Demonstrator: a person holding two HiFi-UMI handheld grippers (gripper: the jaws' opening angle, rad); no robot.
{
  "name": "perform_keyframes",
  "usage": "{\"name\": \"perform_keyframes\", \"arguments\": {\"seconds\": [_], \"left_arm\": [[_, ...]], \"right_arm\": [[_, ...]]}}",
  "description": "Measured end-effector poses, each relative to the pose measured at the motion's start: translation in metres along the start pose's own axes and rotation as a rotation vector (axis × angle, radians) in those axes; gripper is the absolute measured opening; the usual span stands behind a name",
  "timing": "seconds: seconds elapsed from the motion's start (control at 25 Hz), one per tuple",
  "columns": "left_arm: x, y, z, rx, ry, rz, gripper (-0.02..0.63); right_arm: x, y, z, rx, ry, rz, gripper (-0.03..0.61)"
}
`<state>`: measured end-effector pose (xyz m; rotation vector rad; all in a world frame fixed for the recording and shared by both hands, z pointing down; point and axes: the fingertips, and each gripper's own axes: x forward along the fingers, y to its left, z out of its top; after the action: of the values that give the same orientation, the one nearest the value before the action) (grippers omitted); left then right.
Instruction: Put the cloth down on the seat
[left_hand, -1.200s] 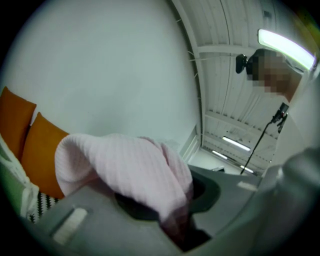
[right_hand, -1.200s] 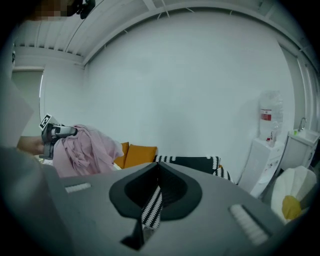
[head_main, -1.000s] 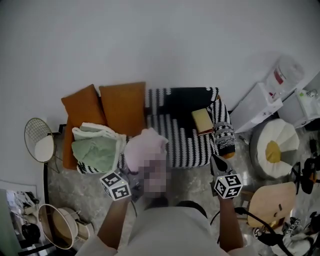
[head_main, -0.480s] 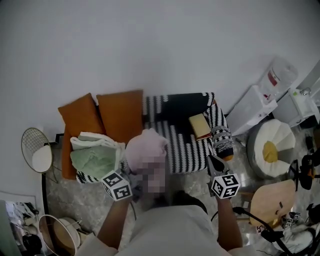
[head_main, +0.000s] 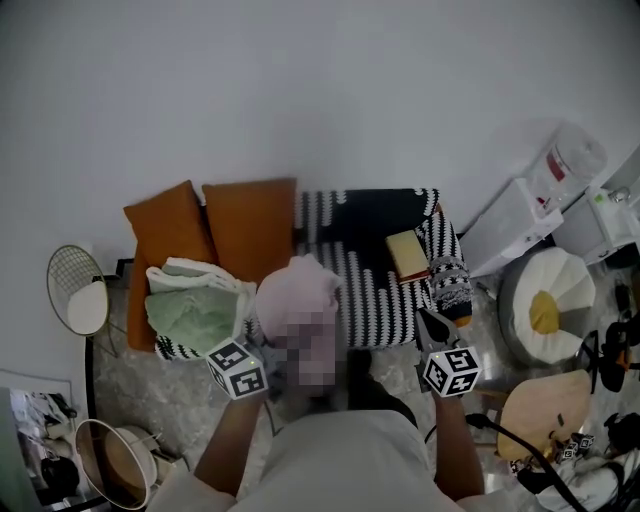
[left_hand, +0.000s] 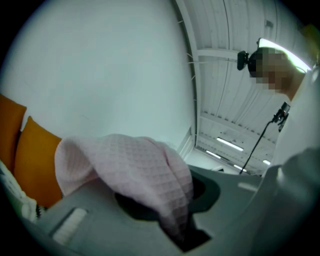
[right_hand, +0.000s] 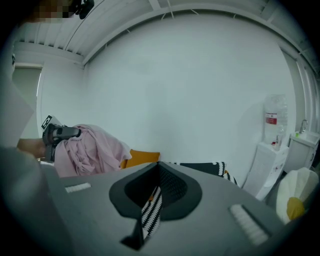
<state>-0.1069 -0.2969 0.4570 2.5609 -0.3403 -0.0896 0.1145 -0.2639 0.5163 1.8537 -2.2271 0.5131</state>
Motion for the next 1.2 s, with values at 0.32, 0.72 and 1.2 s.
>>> {"name": "perform_keyframes", "arguments": {"seconds": [0.32,0.72,1.2], "left_arm": [[0.030,0.018,0.000,-0.002,0.014,0.039,0.092],[0.093,0.045,0.014,-0.002,0.027,0.091,0.093],[0.176,0.113,0.011,-0.028,0.040,0.182,0.094]], "right_arm": [[0.027,-0.029,-0.007,0.026,0.026,0.034,0.000],[0.073,-0.084,-0.003,0.063,0.052,0.098,0.000],[0.154,-0.150,-0.017,0.074,0.138,0.201,0.000]]}}
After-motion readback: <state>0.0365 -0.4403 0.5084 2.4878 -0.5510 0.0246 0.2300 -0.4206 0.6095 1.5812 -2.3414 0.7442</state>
